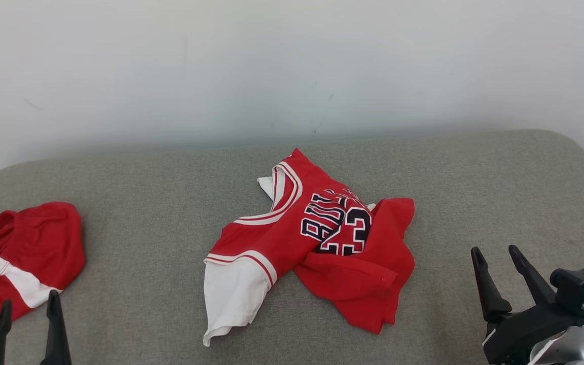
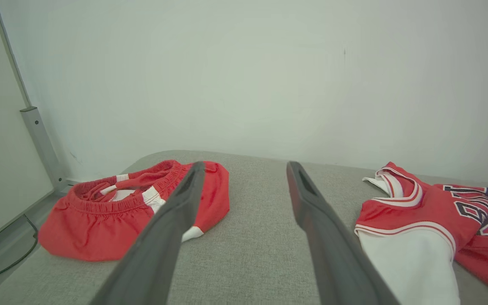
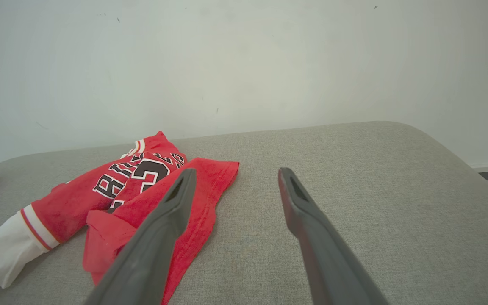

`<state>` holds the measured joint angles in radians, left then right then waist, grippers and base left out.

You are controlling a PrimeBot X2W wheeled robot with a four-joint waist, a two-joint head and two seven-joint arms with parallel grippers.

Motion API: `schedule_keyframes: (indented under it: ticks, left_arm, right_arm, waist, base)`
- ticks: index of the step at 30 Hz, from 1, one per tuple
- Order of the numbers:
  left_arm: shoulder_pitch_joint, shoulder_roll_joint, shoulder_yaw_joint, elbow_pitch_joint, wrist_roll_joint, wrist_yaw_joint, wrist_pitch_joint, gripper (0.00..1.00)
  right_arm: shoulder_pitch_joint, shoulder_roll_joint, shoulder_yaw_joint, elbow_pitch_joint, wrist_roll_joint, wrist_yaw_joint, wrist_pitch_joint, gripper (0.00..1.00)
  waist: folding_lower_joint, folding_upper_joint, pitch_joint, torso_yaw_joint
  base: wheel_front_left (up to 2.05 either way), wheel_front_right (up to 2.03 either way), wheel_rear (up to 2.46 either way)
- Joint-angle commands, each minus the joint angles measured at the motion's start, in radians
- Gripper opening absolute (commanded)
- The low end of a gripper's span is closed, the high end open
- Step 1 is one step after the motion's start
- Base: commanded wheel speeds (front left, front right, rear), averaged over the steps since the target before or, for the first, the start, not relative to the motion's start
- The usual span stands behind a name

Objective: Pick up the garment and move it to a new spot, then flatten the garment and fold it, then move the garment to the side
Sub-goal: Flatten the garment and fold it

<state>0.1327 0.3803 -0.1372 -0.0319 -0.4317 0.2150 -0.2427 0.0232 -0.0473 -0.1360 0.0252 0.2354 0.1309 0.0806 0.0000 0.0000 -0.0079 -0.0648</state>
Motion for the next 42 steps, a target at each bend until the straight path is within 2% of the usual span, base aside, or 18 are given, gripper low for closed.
schedule_keyframes:
  ticks: [1, 8, 19, 30, 37, 42]
  left_arm:
    - [0.01, 0.011, -0.005, -0.004, 0.001, -0.003, 0.004, 1.0]
    - [-0.001, 0.026, -0.03, -0.003, 0.018, -0.021, 0.019, 1.0]
    - [-0.022, 0.021, -0.026, -0.024, 0.001, -0.015, 0.013, 1.0]
    - [-0.041, -0.005, 0.009, -0.032, -0.01, 0.01, -0.008, 1.0]
    - [-0.05, 0.011, 0.001, -0.019, 0.013, 0.019, -0.001, 1.0]
    - [-0.067, 0.02, -0.024, -0.011, 0.029, 0.009, 0.011, 1.0]
  right_arm:
    - [0.006, -0.002, 0.001, -0.006, -0.01, 0.0, 0.007, 1.0]
    - [0.01, -0.002, -0.001, -0.012, -0.013, 0.0, 0.025, 1.0]
    - [0.009, -0.002, 0.004, -0.026, 0.008, 0.0, 0.031, 1.0]
    - [-0.002, -0.002, 0.008, -0.016, 0.016, 0.0, 0.019, 1.0]
    - [-0.012, -0.002, 0.014, -0.02, 0.019, 0.0, 0.019, 1.0]
    - [-0.004, -0.002, 0.006, -0.023, 0.013, 0.0, 0.023, 1.0]
  waist:
    - [0.0, 0.0, -0.001, -0.001]
    - [0.0, 0.0, -0.002, -0.001]
    - [0.0, 0.0, -0.007, -0.006]
    - [0.0, 0.0, 0.004, 0.002]
    - [0.0, 0.0, 0.013, 0.004]
    - [0.0, 0.0, 0.013, 0.014]
  base:
    - [0.0, 0.0, 0.0]
    - [0.0, 0.0, 0.0]
    - [0.0, 0.0, 0.0]
    - [0.0, 0.0, 0.0]
    - [0.0, 0.0, 0.0]
    - [0.0, 0.0, 0.0]
